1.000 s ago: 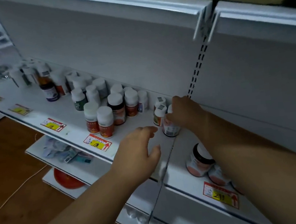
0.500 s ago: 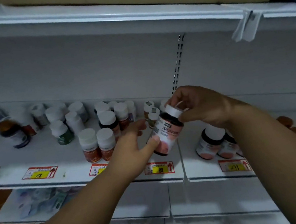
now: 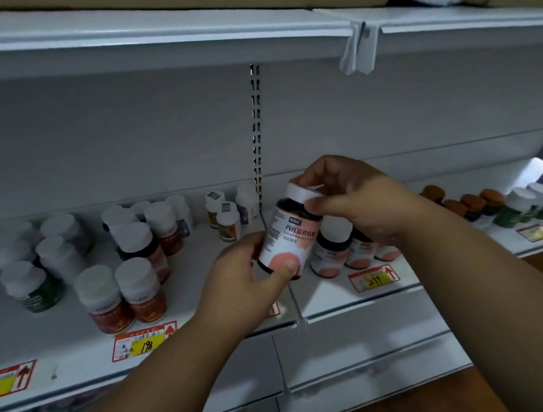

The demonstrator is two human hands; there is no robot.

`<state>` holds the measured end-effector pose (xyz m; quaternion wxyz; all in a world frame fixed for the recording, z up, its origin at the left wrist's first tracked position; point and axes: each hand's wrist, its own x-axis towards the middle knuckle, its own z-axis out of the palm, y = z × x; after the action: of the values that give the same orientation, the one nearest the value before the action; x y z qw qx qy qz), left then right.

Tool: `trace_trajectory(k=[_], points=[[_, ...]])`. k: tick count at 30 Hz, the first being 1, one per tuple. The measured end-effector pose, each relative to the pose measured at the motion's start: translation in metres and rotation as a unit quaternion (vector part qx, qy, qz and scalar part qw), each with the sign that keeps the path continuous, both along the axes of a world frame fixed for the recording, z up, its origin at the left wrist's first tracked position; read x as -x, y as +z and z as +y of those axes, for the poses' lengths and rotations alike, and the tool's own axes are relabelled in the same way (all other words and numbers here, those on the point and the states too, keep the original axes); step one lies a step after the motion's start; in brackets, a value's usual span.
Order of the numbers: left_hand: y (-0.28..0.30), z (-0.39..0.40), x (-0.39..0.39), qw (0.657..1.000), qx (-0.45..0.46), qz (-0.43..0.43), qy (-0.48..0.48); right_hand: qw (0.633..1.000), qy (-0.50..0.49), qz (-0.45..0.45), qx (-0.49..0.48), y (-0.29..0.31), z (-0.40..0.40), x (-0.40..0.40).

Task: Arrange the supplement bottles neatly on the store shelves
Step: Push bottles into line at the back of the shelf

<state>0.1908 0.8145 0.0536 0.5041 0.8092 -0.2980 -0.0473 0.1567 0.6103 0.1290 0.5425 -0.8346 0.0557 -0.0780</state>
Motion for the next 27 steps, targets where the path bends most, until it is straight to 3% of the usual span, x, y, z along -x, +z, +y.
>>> trace_trajectory(k=[7, 10, 13, 15, 17, 22, 27], points=[[0.016, -0.065, -0.014, 0.999, 0.007, -0.005, 0.04, 0.995, 0.014, 0.027, -0.097, 0.011, -0.054, -0.017], [0.02, -0.095, -0.021, 0.999, -0.007, -0.011, 0.044, 0.996, 0.038, 0.026, -0.082, 0.016, -0.082, -0.027], [0.006, -0.112, -0.023, 0.985, -0.047, -0.094, 0.138, 0.997, 0.017, -0.012, -0.081, 0.014, -0.101, -0.043], [-0.006, -0.117, -0.014, 0.954, -0.056, -0.238, 0.173, 1.0, 0.001, -0.023, -0.016, 0.01, -0.11, -0.056], [-0.016, -0.122, -0.002, 0.926, -0.097, -0.344, 0.119, 0.997, 0.019, -0.018, 0.079, 0.005, -0.115, -0.069], [-0.038, -0.131, 0.003, 0.922, -0.172, -0.345, 0.028, 0.964, 0.114, 0.041, 0.235, -0.023, -0.112, -0.092], [-0.038, -0.132, 0.005, 0.923, -0.194, -0.329, 0.037, 0.944, 0.173, 0.084, 0.267, -0.054, -0.111, -0.102]])
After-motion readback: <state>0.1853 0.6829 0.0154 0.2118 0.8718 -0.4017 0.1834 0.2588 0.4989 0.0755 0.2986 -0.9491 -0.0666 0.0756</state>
